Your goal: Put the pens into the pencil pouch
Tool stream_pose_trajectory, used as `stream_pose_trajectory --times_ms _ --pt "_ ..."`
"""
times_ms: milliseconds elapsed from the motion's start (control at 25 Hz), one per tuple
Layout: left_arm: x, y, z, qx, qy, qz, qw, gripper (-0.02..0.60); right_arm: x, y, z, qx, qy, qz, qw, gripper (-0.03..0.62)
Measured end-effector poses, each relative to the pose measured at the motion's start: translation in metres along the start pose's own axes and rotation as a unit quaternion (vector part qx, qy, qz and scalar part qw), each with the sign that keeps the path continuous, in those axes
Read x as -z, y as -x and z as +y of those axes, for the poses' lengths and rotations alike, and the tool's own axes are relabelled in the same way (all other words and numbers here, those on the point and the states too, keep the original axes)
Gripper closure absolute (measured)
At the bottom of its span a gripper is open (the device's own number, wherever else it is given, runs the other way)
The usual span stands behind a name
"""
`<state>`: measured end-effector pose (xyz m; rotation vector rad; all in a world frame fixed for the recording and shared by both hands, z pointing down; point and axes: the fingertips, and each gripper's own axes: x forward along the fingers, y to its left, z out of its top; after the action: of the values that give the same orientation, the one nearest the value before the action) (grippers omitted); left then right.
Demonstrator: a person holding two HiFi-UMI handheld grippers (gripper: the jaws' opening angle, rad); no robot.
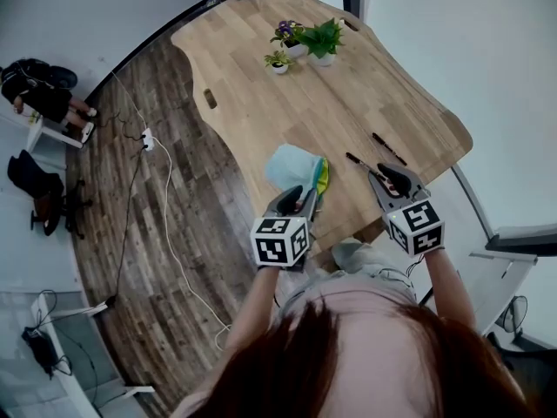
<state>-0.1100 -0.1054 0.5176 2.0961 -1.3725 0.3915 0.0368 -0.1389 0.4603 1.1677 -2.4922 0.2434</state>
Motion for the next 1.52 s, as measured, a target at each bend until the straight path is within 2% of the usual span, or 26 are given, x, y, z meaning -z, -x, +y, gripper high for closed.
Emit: stream_pose_trajectory --times_ms 440,880,1360,1520 --pt "0.028 -0.046 0.020 -0.024 0.012 0.056 0.9980 0.459 0.039 -0.037 -0.022 -0.028 0.025 0.057 0.998 0.511" --pt "0.056 -0.074 0.037 -0.049 0.025 0.104 0.9930 0.454 0.097 -0.065 -0.041 -0.040 0.031 0.123 0.991 0.507" --pt "0.071 -0.088 0.044 -0.065 0.032 0.130 0.9889 0.457 0.153 -0.080 -0.053 -0.053 0.025 0.196 0.979 0.507" --pt "0.073 -0.090 0.049 -0.079 0.028 0.132 0.9877 0.497 0.170 -0.082 -0.054 -0.057 0.021 0.220 0.974 0.507"
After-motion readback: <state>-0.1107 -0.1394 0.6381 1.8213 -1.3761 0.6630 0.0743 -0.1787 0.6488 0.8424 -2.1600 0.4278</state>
